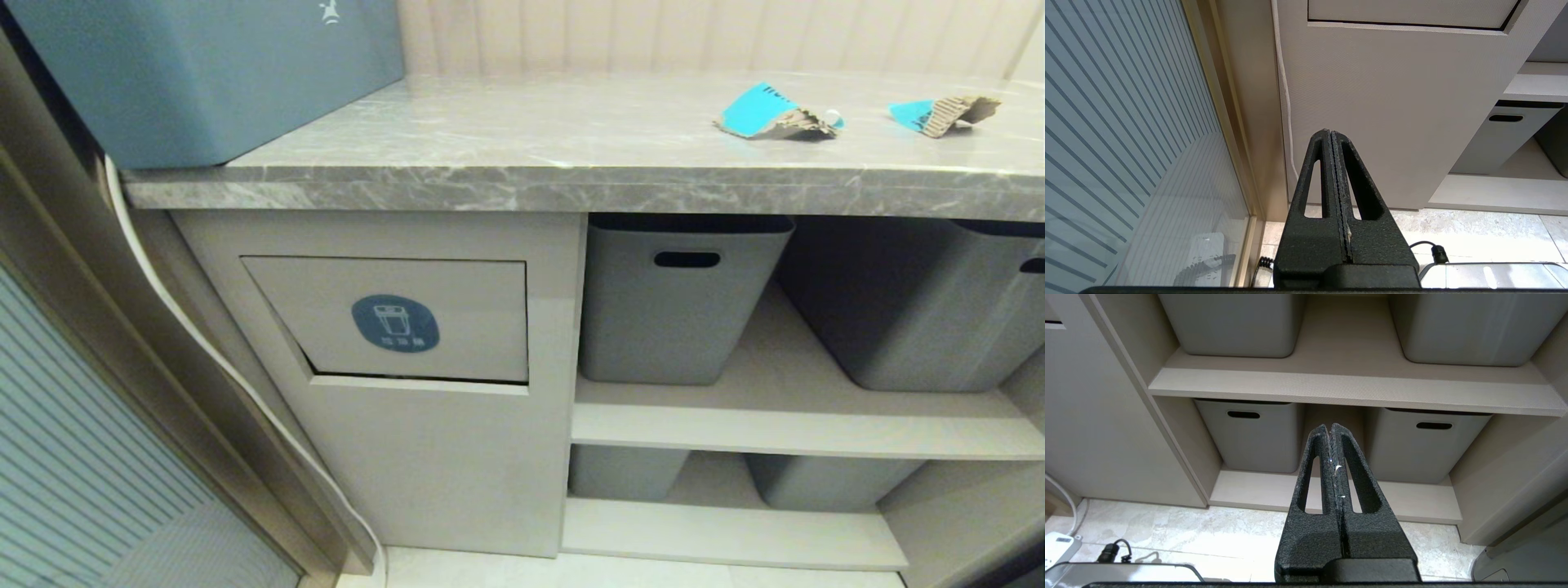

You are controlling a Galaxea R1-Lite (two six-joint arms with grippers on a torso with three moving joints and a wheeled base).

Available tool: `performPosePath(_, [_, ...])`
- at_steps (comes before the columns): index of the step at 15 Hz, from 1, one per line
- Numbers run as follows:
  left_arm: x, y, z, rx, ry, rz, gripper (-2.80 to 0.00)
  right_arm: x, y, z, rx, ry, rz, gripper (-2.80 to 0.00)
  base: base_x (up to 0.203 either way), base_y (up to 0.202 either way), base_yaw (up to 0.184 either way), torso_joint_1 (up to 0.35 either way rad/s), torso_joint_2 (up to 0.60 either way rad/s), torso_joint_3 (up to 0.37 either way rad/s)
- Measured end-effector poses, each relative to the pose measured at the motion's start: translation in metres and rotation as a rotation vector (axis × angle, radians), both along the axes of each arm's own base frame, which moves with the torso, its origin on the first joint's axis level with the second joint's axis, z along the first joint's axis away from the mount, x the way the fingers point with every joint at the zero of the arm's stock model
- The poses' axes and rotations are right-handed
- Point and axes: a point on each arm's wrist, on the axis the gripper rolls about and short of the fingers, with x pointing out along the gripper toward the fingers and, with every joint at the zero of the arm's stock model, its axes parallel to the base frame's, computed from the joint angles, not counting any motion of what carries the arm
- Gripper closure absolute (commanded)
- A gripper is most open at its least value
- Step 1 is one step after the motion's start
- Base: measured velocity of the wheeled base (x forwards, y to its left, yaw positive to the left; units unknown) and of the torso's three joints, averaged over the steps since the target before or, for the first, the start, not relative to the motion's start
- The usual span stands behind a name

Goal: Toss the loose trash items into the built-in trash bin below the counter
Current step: Pick up the garbage

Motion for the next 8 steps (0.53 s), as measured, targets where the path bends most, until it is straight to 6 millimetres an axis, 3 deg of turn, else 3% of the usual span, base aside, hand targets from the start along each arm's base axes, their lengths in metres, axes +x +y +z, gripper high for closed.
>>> performPosePath(5, [0.0, 0.0, 0.0, 0.0, 0.0, 0.0, 0.0, 0.0, 0.0, -0.0002, 0.0, 0.002, 0.0, 0.0, 0.0, -0.009, -0.001, 0.001, 0.0, 0.001])
performPosePath(8, [0.0, 0.0, 0.0, 0.001, 0.0, 0.0, 0.0, 0.0, 0.0, -0.0001, 0.0, 0.001, 0.0, 0.0, 0.001, -0.15, 0.002, 0.001, 0.0, 0.002])
